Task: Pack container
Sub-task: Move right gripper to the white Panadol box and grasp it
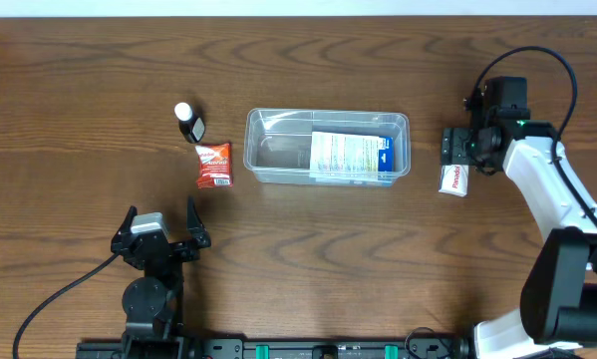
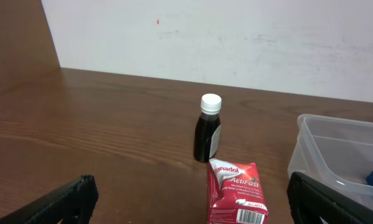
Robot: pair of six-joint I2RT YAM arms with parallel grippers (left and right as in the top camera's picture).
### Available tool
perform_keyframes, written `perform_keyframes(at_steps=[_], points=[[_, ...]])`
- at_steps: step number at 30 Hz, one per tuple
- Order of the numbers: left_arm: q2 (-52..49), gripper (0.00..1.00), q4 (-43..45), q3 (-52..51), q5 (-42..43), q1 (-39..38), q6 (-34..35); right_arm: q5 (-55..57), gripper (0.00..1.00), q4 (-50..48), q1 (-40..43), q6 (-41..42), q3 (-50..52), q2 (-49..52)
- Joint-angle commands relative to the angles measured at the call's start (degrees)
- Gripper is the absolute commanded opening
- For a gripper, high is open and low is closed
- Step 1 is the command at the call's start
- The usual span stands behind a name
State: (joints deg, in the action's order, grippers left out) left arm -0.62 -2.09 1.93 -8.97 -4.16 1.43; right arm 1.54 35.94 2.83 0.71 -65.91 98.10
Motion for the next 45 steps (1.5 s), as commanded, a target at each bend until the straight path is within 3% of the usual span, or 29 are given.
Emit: perform_keyframes(at_steps=[1, 9, 31, 35, 45], points=[[0.4, 0.98, -1.0, -1.7, 0.0, 0.2, -0.6, -1.8, 0.85, -1.0, 0.6, -2.7, 0.1, 1.9], [0.4, 0.98, -1.0, -1.7, 0.0, 0.2, -0.6, 0.4, 0.87, -4.3, 1.7, 2.3, 0.1, 6.6], [0.4, 0.98, -1.0, -1.7, 0.0, 0.2, -0.6, -1.1, 0.81, -6.9, 2.8, 2.4, 0.1, 11.2], [0.4, 0.98, -1.0, -1.7, 0.0, 0.2, -0.6, -1.1, 0.69, -6.8, 2.8, 2.4, 0.1, 11.2], [0.4, 0.98, -1.0, -1.7, 0.0, 0.2, -0.6, -1.1, 0.57, -6.4, 2.8, 1.4, -0.1, 11.2]])
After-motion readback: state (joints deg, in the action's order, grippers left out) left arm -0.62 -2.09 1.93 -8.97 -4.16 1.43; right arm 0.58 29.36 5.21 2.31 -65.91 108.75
